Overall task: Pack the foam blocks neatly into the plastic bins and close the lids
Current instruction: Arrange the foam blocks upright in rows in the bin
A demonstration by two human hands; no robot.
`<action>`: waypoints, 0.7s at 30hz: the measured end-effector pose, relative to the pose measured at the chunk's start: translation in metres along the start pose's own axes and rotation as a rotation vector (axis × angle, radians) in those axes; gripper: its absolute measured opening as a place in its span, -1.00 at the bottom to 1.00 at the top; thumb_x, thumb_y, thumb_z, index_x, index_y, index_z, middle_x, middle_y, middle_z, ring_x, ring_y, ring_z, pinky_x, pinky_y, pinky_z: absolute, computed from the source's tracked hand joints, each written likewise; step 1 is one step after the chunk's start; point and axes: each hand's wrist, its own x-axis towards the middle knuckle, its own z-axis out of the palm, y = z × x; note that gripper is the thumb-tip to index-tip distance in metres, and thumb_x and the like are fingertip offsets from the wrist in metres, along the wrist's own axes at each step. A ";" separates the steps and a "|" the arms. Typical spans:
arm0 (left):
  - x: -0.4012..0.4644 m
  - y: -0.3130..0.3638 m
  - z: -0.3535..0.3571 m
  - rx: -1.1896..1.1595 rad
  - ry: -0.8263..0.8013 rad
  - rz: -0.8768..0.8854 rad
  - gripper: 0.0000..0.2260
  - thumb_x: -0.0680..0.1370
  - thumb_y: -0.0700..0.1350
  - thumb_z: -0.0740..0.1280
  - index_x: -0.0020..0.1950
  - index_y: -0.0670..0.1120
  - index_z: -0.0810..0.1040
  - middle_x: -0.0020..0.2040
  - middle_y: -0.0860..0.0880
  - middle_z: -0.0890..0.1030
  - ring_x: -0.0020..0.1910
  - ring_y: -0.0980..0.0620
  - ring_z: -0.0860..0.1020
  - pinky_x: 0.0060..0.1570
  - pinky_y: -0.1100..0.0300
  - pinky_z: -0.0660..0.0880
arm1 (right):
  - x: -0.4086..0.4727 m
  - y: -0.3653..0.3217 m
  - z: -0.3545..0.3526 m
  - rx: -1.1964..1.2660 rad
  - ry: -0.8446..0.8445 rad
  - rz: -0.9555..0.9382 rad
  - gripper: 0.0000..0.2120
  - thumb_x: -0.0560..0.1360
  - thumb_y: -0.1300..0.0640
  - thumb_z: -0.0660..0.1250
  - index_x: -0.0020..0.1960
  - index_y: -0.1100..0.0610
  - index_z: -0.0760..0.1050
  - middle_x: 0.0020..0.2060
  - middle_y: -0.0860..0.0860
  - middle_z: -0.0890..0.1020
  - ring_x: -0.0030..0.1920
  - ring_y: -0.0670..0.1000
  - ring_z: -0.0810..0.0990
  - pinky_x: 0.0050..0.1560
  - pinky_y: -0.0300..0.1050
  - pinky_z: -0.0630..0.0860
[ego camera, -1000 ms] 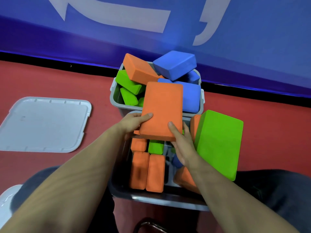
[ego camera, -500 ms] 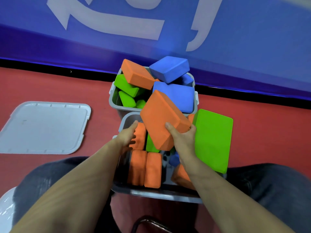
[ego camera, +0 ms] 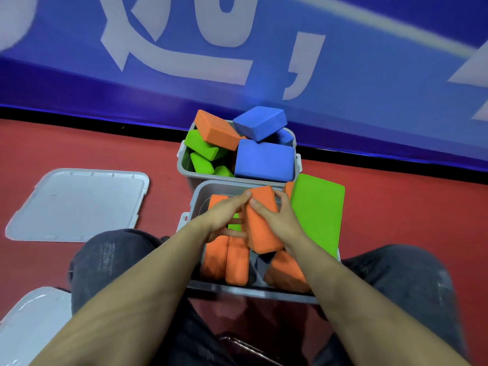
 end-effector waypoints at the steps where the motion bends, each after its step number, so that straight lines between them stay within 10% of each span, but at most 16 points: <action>1: -0.001 -0.003 0.003 0.020 0.006 0.009 -0.53 0.54 0.34 0.32 0.28 0.06 0.60 0.26 -0.02 0.61 0.22 -0.07 0.59 0.06 -0.12 0.66 | -0.004 0.001 -0.005 -0.038 -0.007 -0.007 -0.42 0.40 -0.13 0.58 0.30 -0.11 0.37 0.14 -0.14 0.58 0.08 -0.18 0.60 0.20 -0.12 0.54; 11: 0.011 -0.036 0.023 0.239 0.044 0.012 -0.42 0.57 0.35 0.25 0.20 -0.15 0.64 0.16 -0.13 0.64 0.07 -0.07 0.67 0.05 -0.03 0.67 | -0.038 0.031 -0.026 -0.167 -0.015 0.108 -0.56 0.42 -0.14 0.55 0.21 -0.01 0.54 0.01 -0.11 0.67 -0.03 -0.18 0.63 0.01 -0.21 0.54; 21: 0.026 -0.039 0.028 0.241 0.053 0.020 -0.55 0.61 0.26 0.25 0.02 -0.12 0.65 -0.07 -0.09 0.63 -0.11 -0.01 0.62 -0.04 0.08 0.64 | -0.037 0.040 -0.015 -0.266 0.130 0.192 -0.25 0.20 -0.57 0.28 0.14 -0.06 0.60 -0.05 -0.11 0.72 0.01 0.03 0.68 0.12 0.04 0.60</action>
